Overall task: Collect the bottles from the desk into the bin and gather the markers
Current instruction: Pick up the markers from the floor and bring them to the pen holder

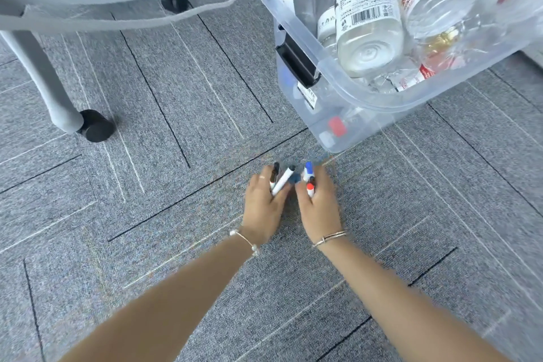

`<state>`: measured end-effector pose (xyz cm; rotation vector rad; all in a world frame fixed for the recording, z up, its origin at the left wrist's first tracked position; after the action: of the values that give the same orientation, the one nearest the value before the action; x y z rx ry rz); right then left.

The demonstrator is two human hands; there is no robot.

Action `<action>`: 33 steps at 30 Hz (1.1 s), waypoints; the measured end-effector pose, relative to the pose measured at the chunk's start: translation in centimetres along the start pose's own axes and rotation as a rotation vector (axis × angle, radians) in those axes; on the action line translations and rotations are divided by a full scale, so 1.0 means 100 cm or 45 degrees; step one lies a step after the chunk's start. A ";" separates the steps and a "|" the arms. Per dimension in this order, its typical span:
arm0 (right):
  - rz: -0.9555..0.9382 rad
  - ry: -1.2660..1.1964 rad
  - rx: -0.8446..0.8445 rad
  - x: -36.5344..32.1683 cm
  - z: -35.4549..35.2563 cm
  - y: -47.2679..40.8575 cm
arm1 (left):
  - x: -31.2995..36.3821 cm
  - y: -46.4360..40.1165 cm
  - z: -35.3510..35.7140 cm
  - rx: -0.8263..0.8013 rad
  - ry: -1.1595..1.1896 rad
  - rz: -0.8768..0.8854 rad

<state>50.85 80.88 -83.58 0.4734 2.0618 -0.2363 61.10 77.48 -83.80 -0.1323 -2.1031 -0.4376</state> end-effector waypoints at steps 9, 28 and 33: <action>0.187 -0.045 -0.127 0.002 0.000 -0.005 | -0.002 0.003 0.001 0.035 -0.144 -0.022; 0.129 -0.157 -0.332 -0.339 -0.194 -0.022 | 0.347 0.068 -0.190 0.137 0.177 -0.020; 0.160 -0.181 -0.261 -0.505 -0.286 -0.041 | 0.508 0.079 -0.291 0.084 0.188 -0.064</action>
<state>49.56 75.38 -25.67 0.4448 1.8851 0.0169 58.78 70.48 -25.20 -0.0084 -1.9767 -0.3955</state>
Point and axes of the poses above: each hand's wrist, its own y-axis away from the middle knuckle, its own z-axis out of the palm, x = y × z, the point moved 1 cm from there along -y, towards the middle knuckle
